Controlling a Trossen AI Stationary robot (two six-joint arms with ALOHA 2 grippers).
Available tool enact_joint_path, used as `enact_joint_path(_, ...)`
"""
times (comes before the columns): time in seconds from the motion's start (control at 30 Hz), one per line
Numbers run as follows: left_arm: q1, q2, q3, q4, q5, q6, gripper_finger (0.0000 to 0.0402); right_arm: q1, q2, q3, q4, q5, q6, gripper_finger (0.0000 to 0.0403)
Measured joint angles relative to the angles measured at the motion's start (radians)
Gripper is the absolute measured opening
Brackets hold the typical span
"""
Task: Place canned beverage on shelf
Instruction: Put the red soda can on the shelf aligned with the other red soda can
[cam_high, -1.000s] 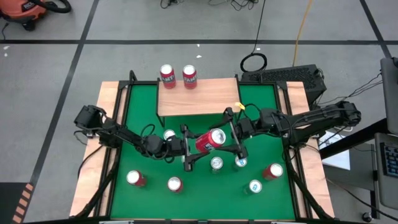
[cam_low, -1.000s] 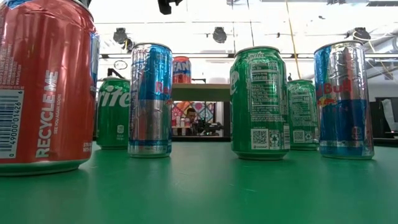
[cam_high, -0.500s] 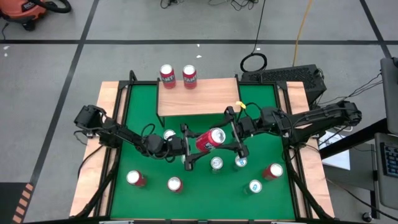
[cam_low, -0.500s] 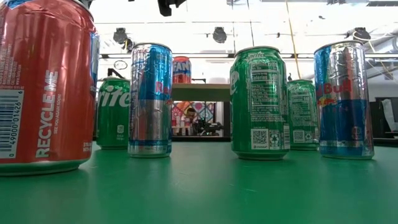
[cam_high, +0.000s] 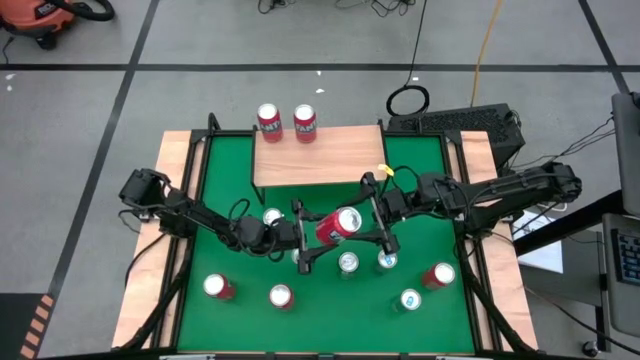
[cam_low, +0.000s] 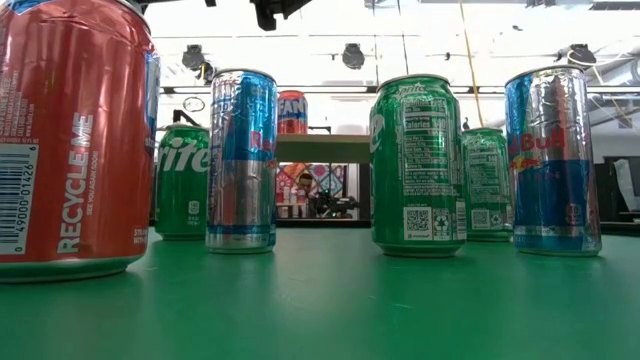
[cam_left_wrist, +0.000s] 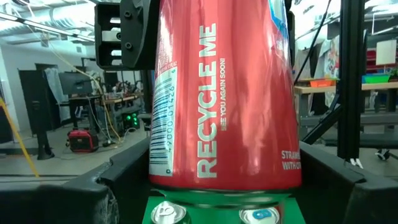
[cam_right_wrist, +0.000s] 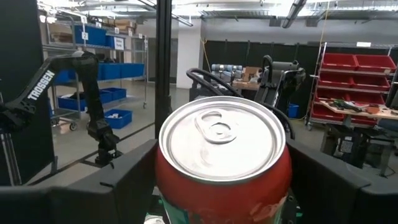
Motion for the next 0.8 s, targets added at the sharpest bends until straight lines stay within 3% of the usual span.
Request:
enact_joint_path(0.17,0.001,0.000,0.000,-0.014,-0.038,-0.001,0.0361,-0.002,0.002,-0.001,-0.008,0.010,-0.003,0.0300)
enact_joint_path(0.27,-0.006,-0.001,0.000,-0.026,-0.122,0.001,0.0392,-0.007,0.002,-0.001,-0.010,0.019,-0.008,0.0300)
enact_joint_path(0.43,-0.031,-0.047,0.000,-0.112,-0.183,0.006,0.0389,-0.029,0.002,-0.001,-0.047,0.029,0.003,0.0299)
enact_joint_path(0.8,-0.112,-0.228,0.000,-0.471,-0.316,-0.083,0.0391,-0.089,0.002,-0.002,-0.064,0.035,-0.013,0.0299)
